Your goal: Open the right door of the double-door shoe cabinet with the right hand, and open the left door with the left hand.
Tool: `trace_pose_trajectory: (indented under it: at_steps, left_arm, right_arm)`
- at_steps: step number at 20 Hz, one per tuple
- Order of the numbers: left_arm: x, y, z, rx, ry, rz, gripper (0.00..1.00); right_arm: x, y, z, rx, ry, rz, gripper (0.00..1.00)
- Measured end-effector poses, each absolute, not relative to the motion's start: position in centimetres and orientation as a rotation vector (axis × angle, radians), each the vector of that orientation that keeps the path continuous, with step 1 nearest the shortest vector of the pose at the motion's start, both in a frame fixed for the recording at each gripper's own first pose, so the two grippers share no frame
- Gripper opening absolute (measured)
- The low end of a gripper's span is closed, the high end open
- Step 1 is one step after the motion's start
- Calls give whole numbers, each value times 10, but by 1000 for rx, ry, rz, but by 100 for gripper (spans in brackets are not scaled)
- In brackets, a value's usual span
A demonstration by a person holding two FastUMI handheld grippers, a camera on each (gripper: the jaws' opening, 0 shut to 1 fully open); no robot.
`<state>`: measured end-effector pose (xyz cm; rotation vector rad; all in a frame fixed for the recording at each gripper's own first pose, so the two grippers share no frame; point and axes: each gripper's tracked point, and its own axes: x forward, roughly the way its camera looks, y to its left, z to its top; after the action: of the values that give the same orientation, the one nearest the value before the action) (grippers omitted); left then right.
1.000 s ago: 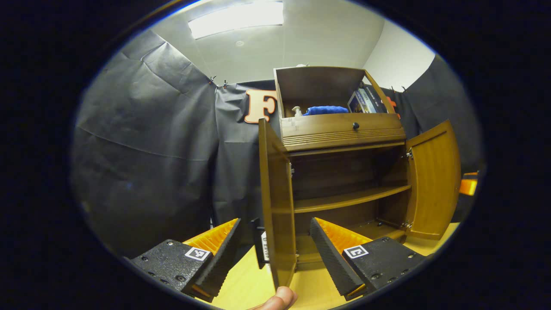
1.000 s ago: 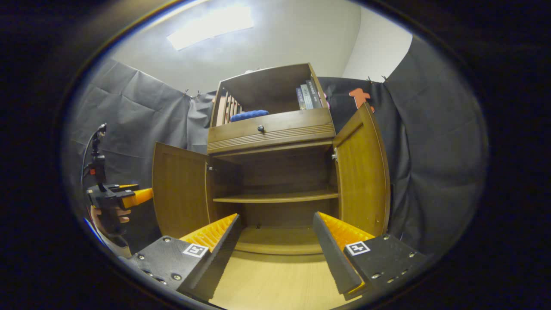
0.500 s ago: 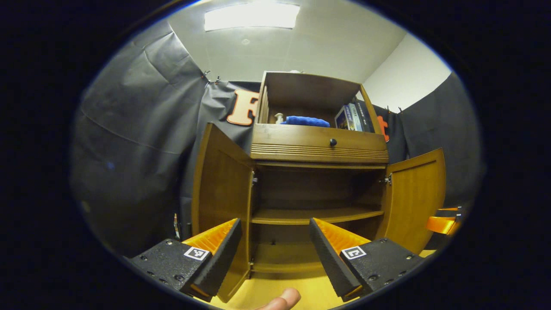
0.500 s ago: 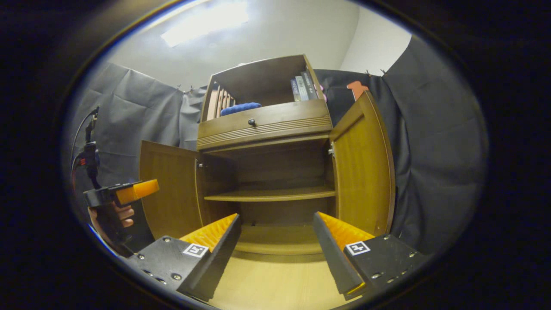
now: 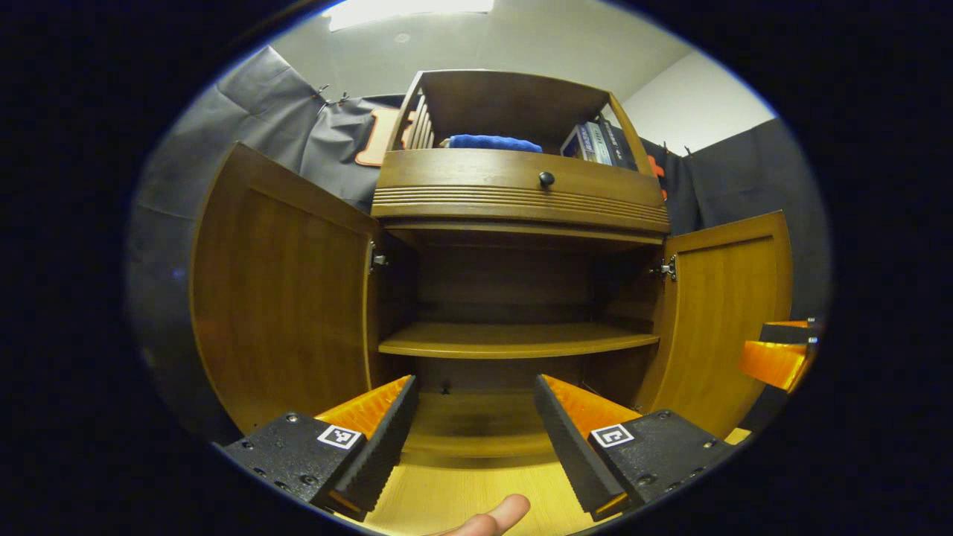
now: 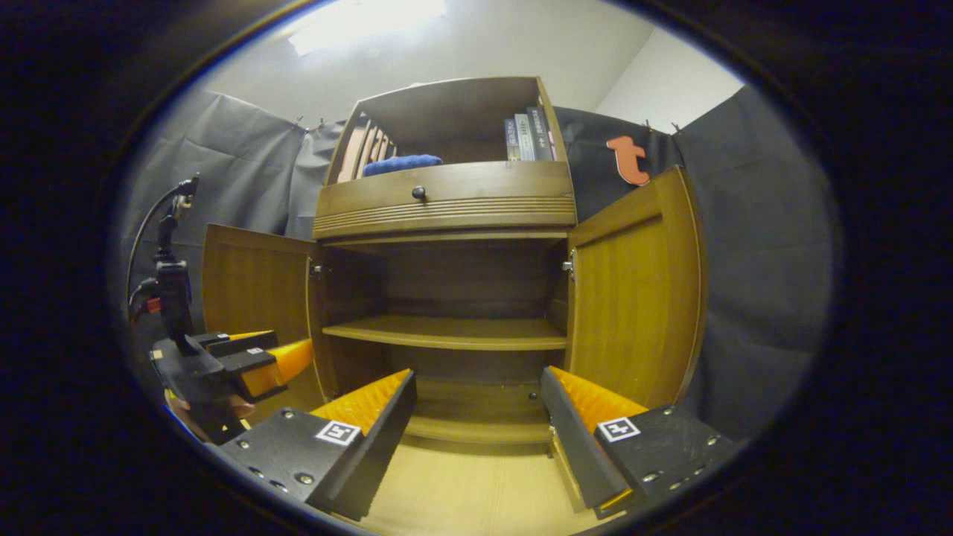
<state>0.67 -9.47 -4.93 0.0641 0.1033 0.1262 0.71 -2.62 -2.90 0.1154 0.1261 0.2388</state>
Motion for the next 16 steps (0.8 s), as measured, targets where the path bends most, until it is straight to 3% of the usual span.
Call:
trace_pose_trajectory:
  at_steps: [16]
  left_arm:
    - [30, -111, -82, 150, 146, 95, 99]
  right_arm:
    - [40, 22, -51, 91, 133, 287, 100]
